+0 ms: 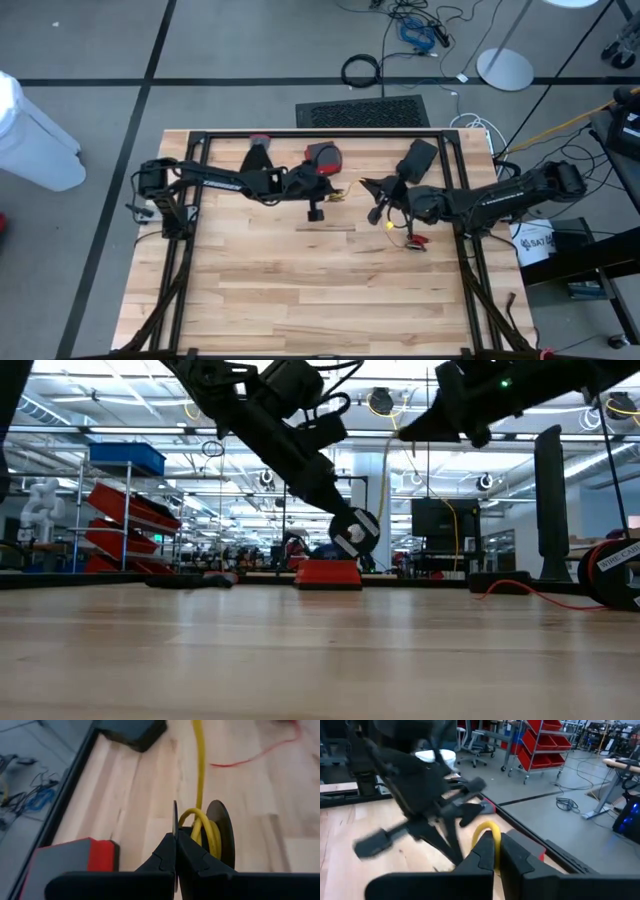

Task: Coil cords
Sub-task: Coil the yellow wire onto the spool

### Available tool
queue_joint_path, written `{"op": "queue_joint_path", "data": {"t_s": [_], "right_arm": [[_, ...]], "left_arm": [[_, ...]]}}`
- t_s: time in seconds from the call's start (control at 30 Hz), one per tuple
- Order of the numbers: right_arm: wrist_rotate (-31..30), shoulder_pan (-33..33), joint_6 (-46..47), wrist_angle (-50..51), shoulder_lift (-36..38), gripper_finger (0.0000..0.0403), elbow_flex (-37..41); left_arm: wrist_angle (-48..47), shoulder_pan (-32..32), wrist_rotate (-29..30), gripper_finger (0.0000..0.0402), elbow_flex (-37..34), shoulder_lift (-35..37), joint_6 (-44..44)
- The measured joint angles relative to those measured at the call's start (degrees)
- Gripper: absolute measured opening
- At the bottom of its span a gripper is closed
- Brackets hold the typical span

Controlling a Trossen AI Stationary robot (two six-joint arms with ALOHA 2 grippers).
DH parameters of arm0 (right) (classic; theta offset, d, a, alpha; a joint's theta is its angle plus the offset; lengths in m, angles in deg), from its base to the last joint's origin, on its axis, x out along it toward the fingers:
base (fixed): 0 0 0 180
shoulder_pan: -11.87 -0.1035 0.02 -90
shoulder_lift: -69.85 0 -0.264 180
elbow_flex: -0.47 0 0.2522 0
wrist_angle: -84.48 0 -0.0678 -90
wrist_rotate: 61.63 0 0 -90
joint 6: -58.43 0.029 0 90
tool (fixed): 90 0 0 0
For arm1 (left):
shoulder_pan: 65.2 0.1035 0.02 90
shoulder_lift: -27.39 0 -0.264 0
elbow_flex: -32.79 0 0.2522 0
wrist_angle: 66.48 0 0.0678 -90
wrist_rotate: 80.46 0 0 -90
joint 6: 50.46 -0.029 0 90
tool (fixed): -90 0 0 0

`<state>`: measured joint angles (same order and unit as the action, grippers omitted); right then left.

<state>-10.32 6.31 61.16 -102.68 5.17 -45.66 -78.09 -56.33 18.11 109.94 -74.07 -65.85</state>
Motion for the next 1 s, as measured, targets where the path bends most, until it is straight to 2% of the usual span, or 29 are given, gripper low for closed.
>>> {"op": "queue_joint_path", "data": {"t_s": [0.3, 0.47, 0.7, 1.0], "right_arm": [[0.1, -0.1, -2.2, -2.5, -8.2, 0.0, -5.4], [-0.3, -0.8, -2.7, -5.3, -10.9, 0.0, -5.4], [-0.4, -1.8, -3.7, -7.7, -14.2, 0.0, -5.4], [-3.6, -3.6, -6.1, -7.2, -14.8, 0.0, -5.4]], "left_arm": [[1.1, -0.4, 2.3, 0.0, 6.3, -6.2, 3.3], [6.5, 0.9, 2.6, 0.0, 6.4, -6.4, 7.6], [13.3, 3.3, -3.8, 0.0, 6.4, -6.4, 15.0], [15.9, 4.3, -7.4, 0.0, 6.4, -6.4, 18.1]]}}
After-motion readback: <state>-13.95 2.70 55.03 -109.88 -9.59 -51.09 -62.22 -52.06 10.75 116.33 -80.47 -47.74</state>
